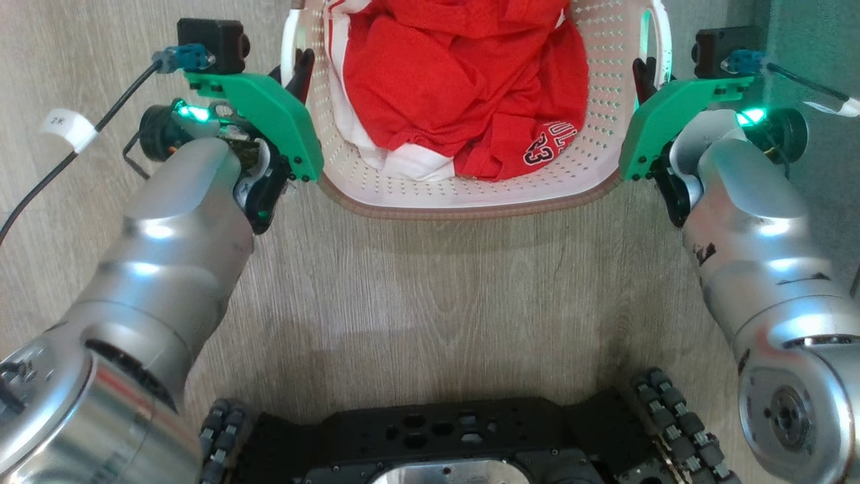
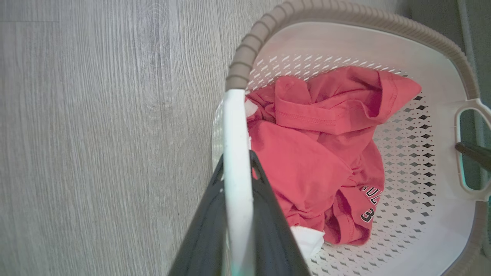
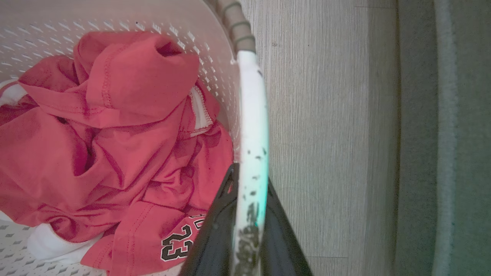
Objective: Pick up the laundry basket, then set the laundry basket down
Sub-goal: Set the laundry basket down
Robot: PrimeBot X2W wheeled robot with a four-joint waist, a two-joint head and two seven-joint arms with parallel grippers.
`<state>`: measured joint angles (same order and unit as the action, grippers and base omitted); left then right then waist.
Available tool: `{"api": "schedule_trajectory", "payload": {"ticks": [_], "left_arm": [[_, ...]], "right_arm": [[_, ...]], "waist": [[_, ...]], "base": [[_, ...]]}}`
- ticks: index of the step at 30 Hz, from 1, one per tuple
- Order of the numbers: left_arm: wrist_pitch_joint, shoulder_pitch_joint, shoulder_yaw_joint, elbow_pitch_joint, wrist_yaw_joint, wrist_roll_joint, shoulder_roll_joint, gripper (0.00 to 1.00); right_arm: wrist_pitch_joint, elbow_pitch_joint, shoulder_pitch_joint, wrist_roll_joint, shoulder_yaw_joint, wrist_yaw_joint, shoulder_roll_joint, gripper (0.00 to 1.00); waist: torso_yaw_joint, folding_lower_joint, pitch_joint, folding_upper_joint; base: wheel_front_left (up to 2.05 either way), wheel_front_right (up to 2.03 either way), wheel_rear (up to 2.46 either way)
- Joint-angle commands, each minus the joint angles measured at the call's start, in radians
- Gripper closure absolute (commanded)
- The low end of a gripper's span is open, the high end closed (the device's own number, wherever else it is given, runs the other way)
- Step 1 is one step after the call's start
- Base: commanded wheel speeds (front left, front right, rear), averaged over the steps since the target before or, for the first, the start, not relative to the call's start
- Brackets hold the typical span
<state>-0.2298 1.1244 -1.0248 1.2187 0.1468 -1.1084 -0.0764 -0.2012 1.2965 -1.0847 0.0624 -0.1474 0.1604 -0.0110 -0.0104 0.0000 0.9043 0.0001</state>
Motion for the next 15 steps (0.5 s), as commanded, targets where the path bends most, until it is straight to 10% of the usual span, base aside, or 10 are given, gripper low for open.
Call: {"api": "schedule_trajectory", "payload": {"ticks": [1,3,15], "left_arm": [[-0.016,0.002,0.025,0.038,-0.016,-0.013,-0.094,1.0],[-0.015,0.003,0.021,0.038,-0.016,-0.015,-0.089,0.0],[-0.002,-0.001,-0.005,0.007,-0.016,-0.041,-0.09,0.0]], "right_arm": [[-0.002,-0.006,0.033,0.007,-0.009,-0.03,-0.051,1.0],[-0.014,-0.006,0.028,0.003,0.003,-0.03,-0.046,0.0],[-0.027,-0.006,0.029,-0.128,0.153,-0.03,-0.039,0.0]], "waist": [[0.001,0.0,0.0,-0.0001],[0.003,0.0,0.0,-0.0001],[0.012,0.0,-0.006,-0.0001]], "base": [[0.0,0.0,0.0],[0.0,0.0,0.0],[0.0,0.0,0.0]]}}
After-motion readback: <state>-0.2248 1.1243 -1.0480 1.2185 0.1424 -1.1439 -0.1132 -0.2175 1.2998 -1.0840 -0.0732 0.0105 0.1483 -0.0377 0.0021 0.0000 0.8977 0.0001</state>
